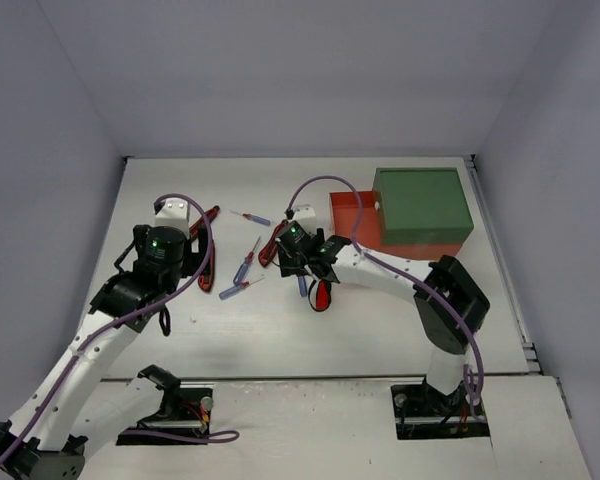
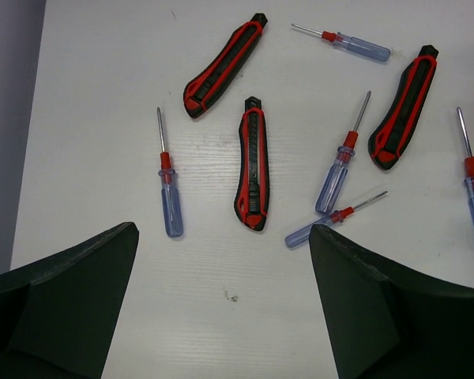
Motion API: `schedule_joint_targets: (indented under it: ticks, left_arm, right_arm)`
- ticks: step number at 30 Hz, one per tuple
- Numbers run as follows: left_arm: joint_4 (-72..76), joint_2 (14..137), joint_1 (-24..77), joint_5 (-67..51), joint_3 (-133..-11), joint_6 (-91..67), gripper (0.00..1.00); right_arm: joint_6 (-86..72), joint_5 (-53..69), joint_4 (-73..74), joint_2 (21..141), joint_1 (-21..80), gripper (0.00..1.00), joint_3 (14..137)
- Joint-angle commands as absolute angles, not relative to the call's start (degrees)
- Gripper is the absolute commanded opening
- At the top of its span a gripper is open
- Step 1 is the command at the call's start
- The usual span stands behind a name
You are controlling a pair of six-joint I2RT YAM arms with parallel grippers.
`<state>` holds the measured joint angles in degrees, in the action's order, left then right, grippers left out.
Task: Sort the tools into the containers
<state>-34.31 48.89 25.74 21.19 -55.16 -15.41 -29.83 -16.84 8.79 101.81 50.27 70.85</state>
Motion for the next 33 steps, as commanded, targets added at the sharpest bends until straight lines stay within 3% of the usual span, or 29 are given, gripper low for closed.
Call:
schedule_joint_targets:
  ticks: [1, 9, 16, 25, 33]
  left_arm:
    - [-33.13, 49.83, 25.23, 21.01, -56.25, -16.96, 0.86]
    - [-32.87, 51.20, 25.21, 21.08, -56.88, -15.57, 0.86]
    - [-32.03, 52.07, 25.22, 20.64, -57.32, -15.36, 0.86]
    - [-31.03, 55.89, 25.22, 19.60, -60.20, -16.20, 0.86]
    - [-31.22, 58.63, 25.13, 17.04, -60.38, -17.84, 0.86]
  right_arm:
    - [-36.22, -16.34, 3.60, 105.34, 49.74, 0.58, 71.45]
    - [-38.66, -15.29, 1.49, 109.32, 48.79, 0.46, 67.51]
    - [-35.35, -18.73, 1.57, 105.69, 50.22, 0.00, 67.41]
    - [-23.30, -25.83, 3.16, 92.37, 50.16, 0.00, 76.80]
    - [-21.99, -20.82, 4.22, 89.05, 36.28, 0.00, 75.71]
